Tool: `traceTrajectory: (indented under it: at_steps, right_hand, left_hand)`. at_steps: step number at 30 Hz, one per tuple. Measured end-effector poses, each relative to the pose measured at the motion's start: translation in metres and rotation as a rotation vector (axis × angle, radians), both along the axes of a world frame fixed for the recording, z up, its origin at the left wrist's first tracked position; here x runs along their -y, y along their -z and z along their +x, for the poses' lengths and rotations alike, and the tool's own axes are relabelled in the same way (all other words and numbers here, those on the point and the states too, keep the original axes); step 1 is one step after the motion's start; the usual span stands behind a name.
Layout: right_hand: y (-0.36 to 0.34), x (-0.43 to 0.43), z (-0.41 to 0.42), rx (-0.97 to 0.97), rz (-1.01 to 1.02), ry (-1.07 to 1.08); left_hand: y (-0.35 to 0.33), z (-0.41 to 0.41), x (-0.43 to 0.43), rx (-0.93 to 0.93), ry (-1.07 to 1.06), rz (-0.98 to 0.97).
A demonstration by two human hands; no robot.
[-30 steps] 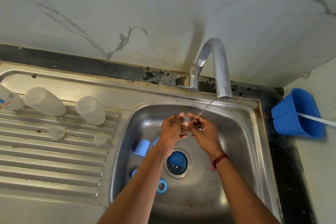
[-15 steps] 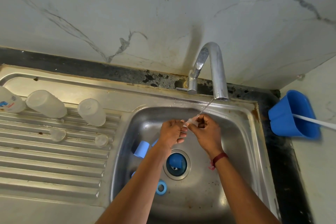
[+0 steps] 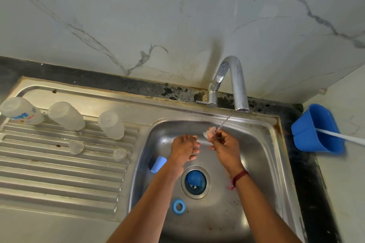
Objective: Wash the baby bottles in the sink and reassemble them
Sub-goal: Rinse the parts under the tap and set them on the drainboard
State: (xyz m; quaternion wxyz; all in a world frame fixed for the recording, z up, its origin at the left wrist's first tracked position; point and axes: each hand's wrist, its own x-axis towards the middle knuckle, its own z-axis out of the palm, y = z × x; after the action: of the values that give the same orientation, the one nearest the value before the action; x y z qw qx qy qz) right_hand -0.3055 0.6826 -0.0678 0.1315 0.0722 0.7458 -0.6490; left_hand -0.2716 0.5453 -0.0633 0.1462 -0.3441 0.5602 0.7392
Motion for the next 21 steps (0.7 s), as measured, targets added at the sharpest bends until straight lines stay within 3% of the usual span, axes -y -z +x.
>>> traceTrajectory:
  at_steps: [8,14,21]
  right_hand:
    - [-0.019,-0.005,0.013,0.133,-0.293,0.134]
    - [-0.018,-0.011,0.025,0.137,-0.129,0.179]
    - [-0.023,-0.019,0.048,0.108,0.156,-0.015]
  left_hand:
    - [-0.014,0.015,0.008,-0.095,0.069,0.006]
    - [-0.011,0.03,0.011,-0.1,0.093,-0.14]
    - [-0.005,0.057,0.017,-0.163,0.246,-0.388]
